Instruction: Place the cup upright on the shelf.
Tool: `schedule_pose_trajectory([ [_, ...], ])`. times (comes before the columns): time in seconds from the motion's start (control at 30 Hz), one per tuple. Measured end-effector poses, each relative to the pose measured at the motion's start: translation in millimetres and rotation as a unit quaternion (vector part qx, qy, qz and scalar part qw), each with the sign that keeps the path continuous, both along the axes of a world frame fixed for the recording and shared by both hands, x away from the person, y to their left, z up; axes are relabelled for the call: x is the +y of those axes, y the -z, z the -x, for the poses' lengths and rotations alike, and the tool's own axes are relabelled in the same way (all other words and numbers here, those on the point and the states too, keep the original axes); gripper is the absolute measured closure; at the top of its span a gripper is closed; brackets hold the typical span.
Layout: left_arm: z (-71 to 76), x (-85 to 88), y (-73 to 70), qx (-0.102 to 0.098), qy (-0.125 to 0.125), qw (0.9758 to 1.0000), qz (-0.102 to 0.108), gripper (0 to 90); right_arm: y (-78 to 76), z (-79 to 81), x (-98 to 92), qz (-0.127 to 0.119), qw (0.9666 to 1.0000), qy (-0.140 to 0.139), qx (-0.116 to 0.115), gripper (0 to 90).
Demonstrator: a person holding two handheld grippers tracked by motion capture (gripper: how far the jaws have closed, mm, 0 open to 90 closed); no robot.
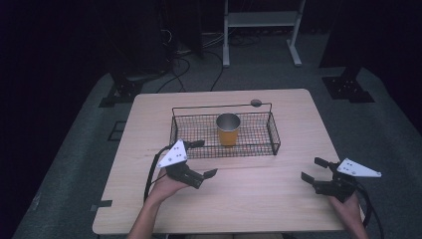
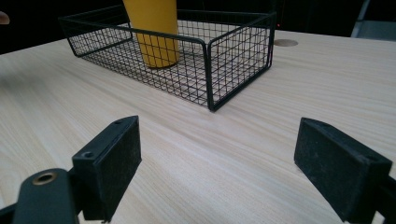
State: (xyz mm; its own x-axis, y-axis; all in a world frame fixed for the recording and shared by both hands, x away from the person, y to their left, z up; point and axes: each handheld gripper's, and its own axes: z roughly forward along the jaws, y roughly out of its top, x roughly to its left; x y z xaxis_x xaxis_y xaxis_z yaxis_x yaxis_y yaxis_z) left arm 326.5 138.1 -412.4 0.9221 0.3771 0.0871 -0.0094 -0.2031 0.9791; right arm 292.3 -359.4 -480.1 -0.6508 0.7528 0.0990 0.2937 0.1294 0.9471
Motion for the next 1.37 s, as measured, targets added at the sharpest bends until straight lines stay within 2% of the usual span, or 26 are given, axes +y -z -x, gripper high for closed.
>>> schedule_pose_trajectory([
  [0.1, 2.1, 1.5, 1.6, 0.000, -0.002, 1.0000, 0.001, 0.0, 0.0, 0.0, 0.1, 0.000, 1.0000, 0.000, 0.000, 13.8],
  [0.17, 4.9, 3.7, 6.0, 0.007, -0.002, 0.9999, 0.011, 0.0, 0.0, 0.0, 0.1, 0.000, 1.0000, 0.000, 0.000, 13.8],
  [0.33, 10.2, 5.2, 15.6, 0.013, -0.006, 0.9999, 0.007, 0.0, 0.0, 0.0, -0.1, 0.000, 1.0000, 0.000, 0.001, 13.8],
  [0.53, 16.2, 5.8, 16.8, 0.016, 0.001, 0.9996, 0.024, 0.0, 0.0, 0.1, 0.2, 0.001, 1.0000, 0.001, 0.001, 13.8],
  [0.7, 21.5, 4.1, 16.2, 0.009, 0.002, 0.9997, 0.023, 0.0, 0.0, 0.1, 0.4, 0.002, 1.0000, 0.002, 0.001, 13.8],
  [0.97, 32.6, 10.6, 29.1, 0.013, -0.011, 0.9997, 0.018, 0.0, 0.1, 0.2, 0.6, 0.003, 1.0000, 0.002, 0.001, 13.8],
  [1.17, 40.6, 15.6, 35.3, 0.015, -0.019, 0.9992, 0.031, 0.0, 0.1, 0.3, 0.9, 0.006, 1.0000, 0.001, 0.001, 13.8],
  [1.27, 46.7, 16.4, 39.9, 0.012, -0.023, 0.9992, 0.030, 0.0, 0.2, 0.3, 1.2, 0.008, 1.0000, -0.001, 0.000, 13.7],
  [1.37, 48.2, 16.5, 42.2, 0.011, -0.027, 0.9994, 0.019, 0.0, 0.2, 0.1, 0.8, 0.007, 1.0000, -0.002, 0.000, 13.8],
])
